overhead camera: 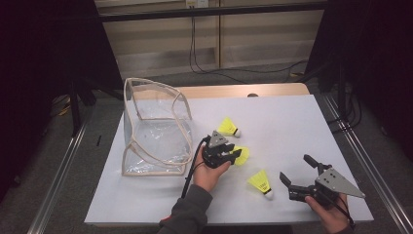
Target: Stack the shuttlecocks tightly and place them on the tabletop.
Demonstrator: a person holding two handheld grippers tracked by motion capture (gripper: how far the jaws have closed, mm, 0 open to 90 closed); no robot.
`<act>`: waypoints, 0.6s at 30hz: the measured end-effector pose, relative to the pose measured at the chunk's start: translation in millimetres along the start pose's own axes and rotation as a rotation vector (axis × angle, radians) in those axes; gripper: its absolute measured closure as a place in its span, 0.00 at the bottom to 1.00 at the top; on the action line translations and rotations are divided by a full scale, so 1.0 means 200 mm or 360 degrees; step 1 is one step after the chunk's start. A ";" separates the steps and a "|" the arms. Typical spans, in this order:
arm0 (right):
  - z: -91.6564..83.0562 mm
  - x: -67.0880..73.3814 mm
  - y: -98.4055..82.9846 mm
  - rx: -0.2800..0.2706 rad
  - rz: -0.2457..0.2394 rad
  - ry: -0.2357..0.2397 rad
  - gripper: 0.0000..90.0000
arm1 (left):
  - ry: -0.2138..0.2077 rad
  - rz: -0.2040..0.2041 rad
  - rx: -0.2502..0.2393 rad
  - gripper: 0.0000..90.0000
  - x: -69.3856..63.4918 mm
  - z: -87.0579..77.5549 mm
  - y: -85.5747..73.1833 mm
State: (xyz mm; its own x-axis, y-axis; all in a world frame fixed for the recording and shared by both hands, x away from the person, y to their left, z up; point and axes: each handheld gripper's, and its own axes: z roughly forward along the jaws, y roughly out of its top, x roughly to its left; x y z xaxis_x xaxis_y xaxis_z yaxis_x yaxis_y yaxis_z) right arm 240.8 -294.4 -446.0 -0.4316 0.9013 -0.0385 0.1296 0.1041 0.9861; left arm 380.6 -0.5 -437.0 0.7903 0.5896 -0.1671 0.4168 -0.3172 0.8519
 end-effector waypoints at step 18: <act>0.00 0.00 0.00 -0.0005 0.0001 -0.0003 0.02 | 0.0053 -0.0044 -0.0071 0.82 0.02 0.01 0.01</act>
State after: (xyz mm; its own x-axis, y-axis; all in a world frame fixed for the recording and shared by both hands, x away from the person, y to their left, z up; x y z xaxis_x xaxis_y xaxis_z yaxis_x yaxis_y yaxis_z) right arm 240.5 -294.8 -445.7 -0.4298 0.9021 -0.0383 0.1269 0.1024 0.9866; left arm 385.6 0.7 -436.5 0.7629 0.6224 -0.1750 0.4173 -0.2672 0.8686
